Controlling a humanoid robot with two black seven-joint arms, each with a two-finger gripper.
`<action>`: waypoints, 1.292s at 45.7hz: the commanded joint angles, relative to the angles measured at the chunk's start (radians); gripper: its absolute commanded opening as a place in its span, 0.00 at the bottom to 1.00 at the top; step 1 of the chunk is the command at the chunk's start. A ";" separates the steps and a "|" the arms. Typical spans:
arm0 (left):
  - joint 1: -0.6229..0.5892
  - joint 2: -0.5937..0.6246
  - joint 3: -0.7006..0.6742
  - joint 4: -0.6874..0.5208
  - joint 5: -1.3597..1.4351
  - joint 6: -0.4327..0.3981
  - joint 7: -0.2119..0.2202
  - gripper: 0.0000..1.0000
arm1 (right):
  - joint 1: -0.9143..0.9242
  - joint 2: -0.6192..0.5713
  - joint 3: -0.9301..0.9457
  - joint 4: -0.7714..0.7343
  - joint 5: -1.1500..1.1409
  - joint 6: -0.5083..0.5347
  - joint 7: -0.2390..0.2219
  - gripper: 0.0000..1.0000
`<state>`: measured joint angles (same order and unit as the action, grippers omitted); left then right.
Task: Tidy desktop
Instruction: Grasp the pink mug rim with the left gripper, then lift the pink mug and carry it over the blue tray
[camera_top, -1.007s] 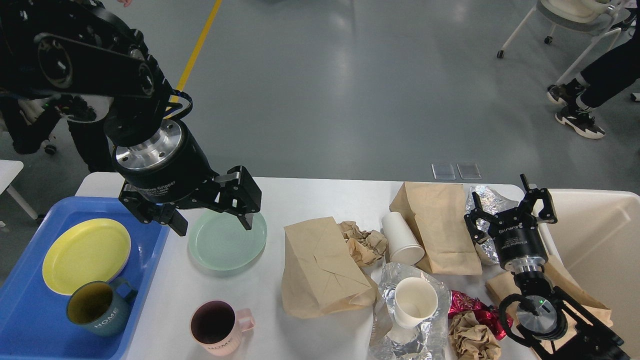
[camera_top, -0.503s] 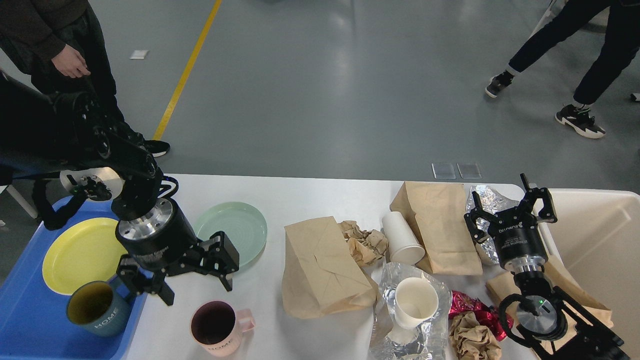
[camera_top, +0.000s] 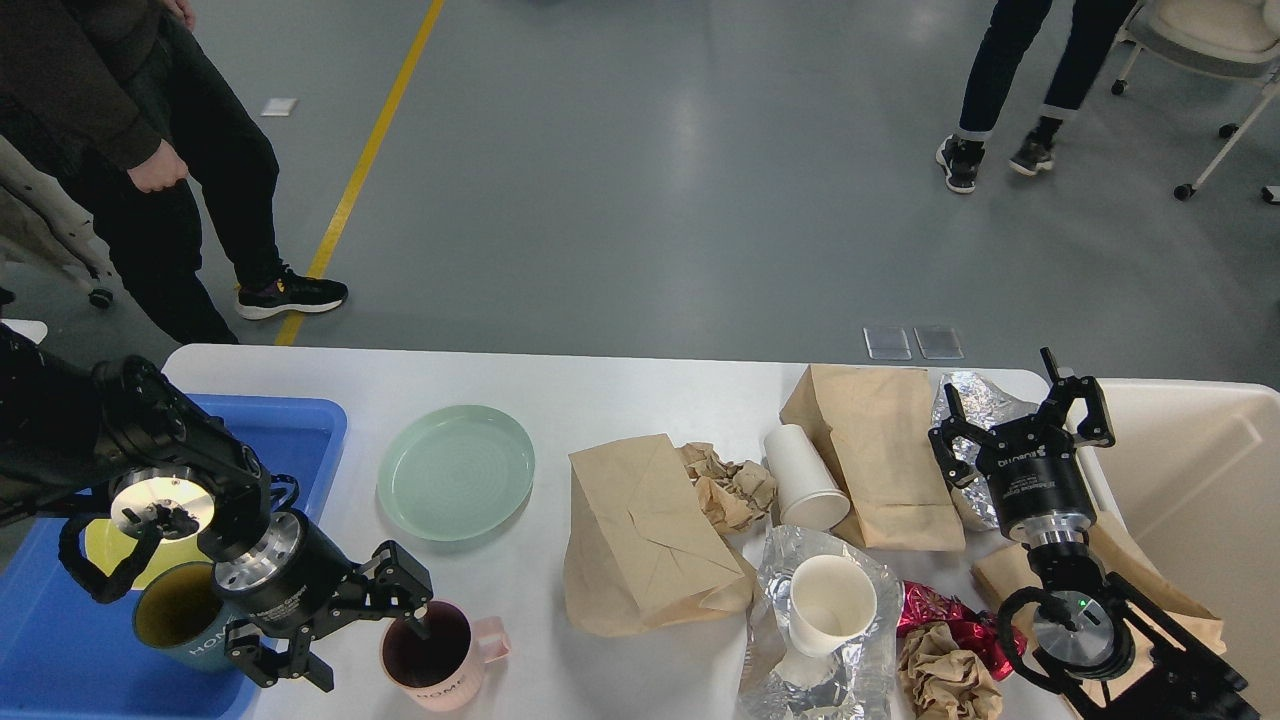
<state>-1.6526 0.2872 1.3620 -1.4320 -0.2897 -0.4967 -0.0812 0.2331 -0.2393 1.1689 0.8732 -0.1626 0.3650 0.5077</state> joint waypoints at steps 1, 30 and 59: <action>0.016 -0.002 0.002 -0.001 0.007 0.043 0.001 0.92 | 0.000 0.000 0.000 0.000 0.000 0.000 0.000 1.00; 0.077 -0.076 -0.031 0.001 0.010 0.170 0.000 0.57 | 0.000 0.000 0.000 0.000 0.000 0.000 0.000 1.00; 0.142 -0.106 -0.063 0.007 0.007 0.288 0.066 0.00 | 0.000 0.002 0.000 0.000 0.000 0.000 0.000 1.00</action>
<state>-1.5103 0.1802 1.2995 -1.4234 -0.2812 -0.2104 -0.0539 0.2331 -0.2379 1.1689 0.8728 -0.1626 0.3650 0.5077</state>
